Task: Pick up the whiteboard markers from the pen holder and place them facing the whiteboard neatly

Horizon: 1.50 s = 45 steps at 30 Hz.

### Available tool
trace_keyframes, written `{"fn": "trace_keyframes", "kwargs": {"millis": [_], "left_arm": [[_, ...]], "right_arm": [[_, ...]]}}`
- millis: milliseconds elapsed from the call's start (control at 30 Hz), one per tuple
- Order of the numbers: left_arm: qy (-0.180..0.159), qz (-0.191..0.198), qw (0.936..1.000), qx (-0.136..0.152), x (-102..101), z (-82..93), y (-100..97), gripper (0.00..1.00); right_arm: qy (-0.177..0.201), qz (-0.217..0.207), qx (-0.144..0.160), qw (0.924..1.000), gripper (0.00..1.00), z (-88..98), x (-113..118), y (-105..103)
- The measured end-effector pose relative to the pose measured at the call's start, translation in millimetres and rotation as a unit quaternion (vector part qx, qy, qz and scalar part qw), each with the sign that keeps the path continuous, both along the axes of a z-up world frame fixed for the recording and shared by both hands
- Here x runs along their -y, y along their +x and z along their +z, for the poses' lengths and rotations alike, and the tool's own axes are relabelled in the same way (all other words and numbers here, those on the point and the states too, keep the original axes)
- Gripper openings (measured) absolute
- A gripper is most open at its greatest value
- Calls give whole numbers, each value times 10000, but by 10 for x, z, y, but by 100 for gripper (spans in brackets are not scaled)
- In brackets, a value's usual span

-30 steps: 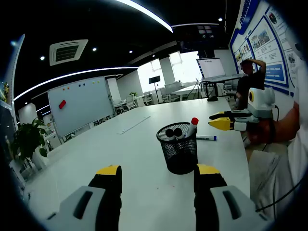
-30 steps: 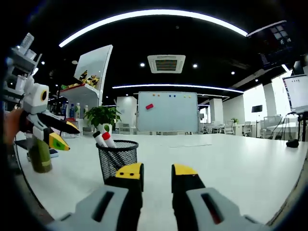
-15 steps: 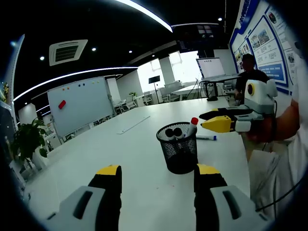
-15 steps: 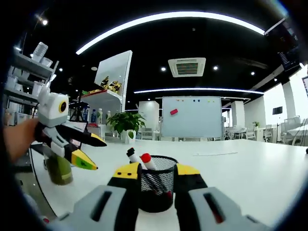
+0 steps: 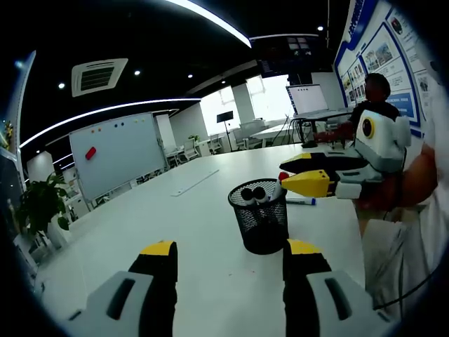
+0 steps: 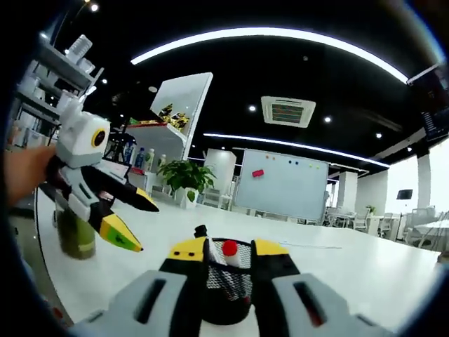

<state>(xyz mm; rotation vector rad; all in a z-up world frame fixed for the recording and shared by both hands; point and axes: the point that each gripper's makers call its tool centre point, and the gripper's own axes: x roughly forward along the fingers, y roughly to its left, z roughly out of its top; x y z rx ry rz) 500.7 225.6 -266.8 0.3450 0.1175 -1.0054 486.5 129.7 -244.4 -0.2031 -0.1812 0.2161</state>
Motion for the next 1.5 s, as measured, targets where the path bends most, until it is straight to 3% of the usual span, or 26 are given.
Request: {"fn": "trace_keyframes", "kwargs": {"millis": [133,533,700,1067,1367,1500], "left_arm": [[-7,-1,10000,2,5,4,-7,62],[-9,-8,10000,-1,-1,1,-7,62],[-8,-6,10000,0,-6,0,-1,62],[-16,-8,10000,9,-7,3,5,62],[-16,-14,10000,6,-9,3,8,62],[-14,-13,10000,6,-10,5,7,62]], "right_arm": [[-196,-61,-28,9998,20,-27,-3,69],[-262,-75,-78,9996,16,-29,3,114],[-445,-107,-63,9989,10,-36,23,113],[-801,-118,-46,9967,10,-33,23,112],[-579,-125,-60,9982,9,-11,81,113],[-483,-135,83,9987,9,77,94,70]]}}
